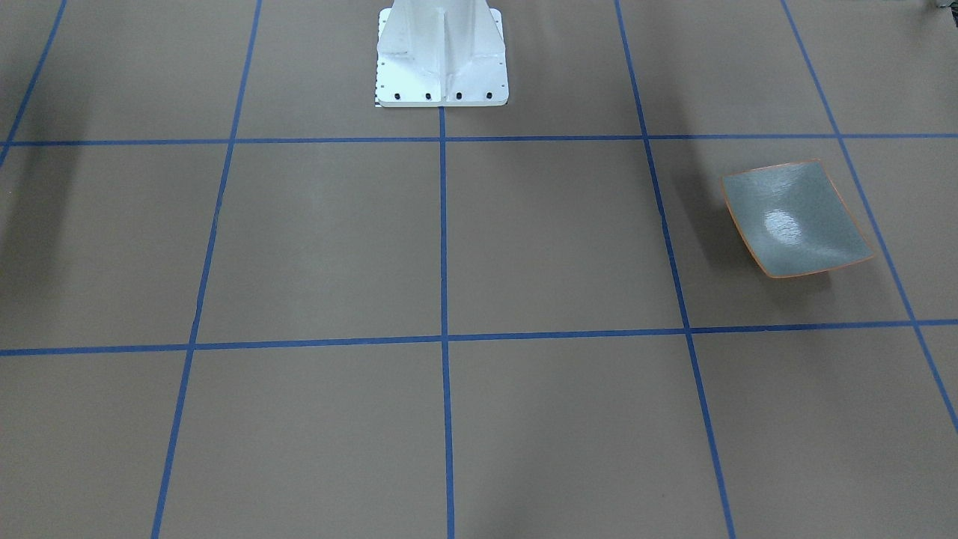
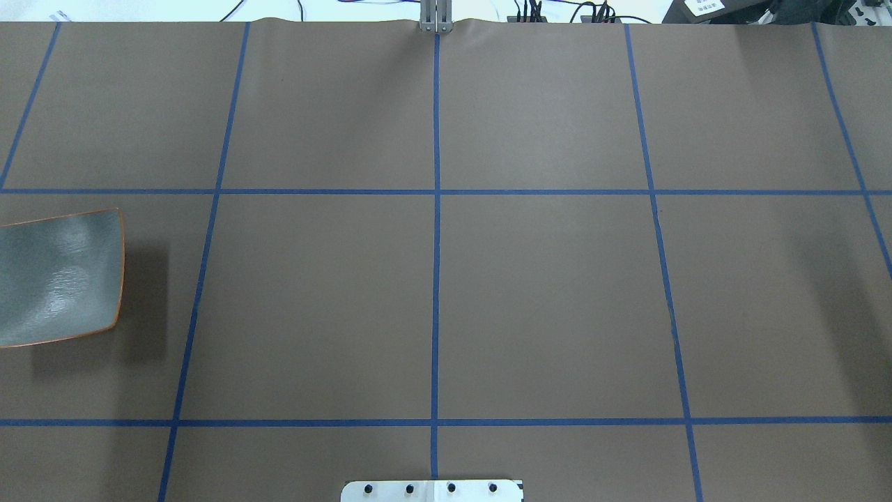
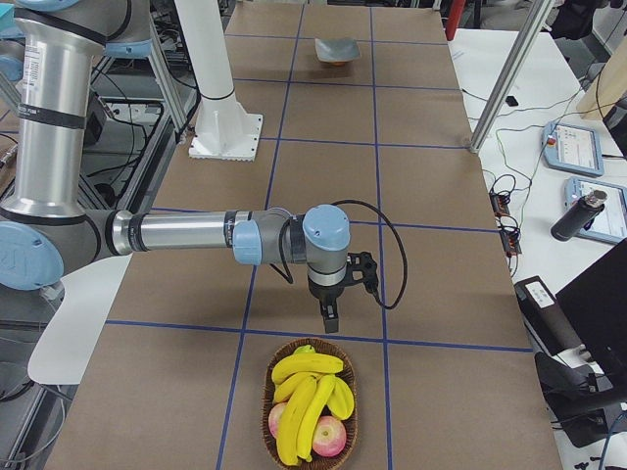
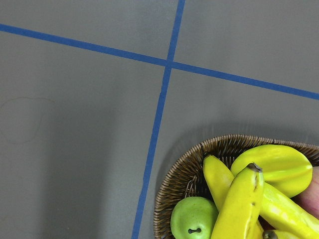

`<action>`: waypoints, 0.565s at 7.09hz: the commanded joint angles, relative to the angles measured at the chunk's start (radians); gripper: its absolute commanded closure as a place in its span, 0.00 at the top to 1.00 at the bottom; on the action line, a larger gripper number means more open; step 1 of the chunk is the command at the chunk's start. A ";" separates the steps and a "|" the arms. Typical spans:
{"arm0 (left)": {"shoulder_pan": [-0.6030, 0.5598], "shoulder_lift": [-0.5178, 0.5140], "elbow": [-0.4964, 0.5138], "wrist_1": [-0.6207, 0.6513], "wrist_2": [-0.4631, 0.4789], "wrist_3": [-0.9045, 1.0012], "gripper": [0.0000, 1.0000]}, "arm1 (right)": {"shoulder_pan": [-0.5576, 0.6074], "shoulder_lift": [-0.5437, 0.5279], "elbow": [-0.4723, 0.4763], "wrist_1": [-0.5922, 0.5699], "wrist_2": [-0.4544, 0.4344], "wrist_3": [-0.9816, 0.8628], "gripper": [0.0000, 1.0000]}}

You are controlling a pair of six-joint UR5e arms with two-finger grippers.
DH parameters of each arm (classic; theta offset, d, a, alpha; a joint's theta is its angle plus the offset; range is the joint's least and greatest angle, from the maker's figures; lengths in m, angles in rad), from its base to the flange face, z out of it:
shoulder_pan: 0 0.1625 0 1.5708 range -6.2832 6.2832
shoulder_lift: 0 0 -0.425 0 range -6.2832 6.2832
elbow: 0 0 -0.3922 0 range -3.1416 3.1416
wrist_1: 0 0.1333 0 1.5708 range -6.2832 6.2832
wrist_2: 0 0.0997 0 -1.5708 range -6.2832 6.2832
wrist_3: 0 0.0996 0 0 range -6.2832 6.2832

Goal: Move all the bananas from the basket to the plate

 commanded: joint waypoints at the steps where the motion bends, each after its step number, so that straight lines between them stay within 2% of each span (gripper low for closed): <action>1: 0.000 -0.004 -0.010 -0.026 -0.001 0.005 1.00 | 0.000 0.000 0.005 0.002 0.002 0.001 1.00; 4: -0.001 -0.016 -0.010 -0.113 -0.001 -0.005 1.00 | 0.000 -0.020 0.033 0.002 0.001 -0.007 1.00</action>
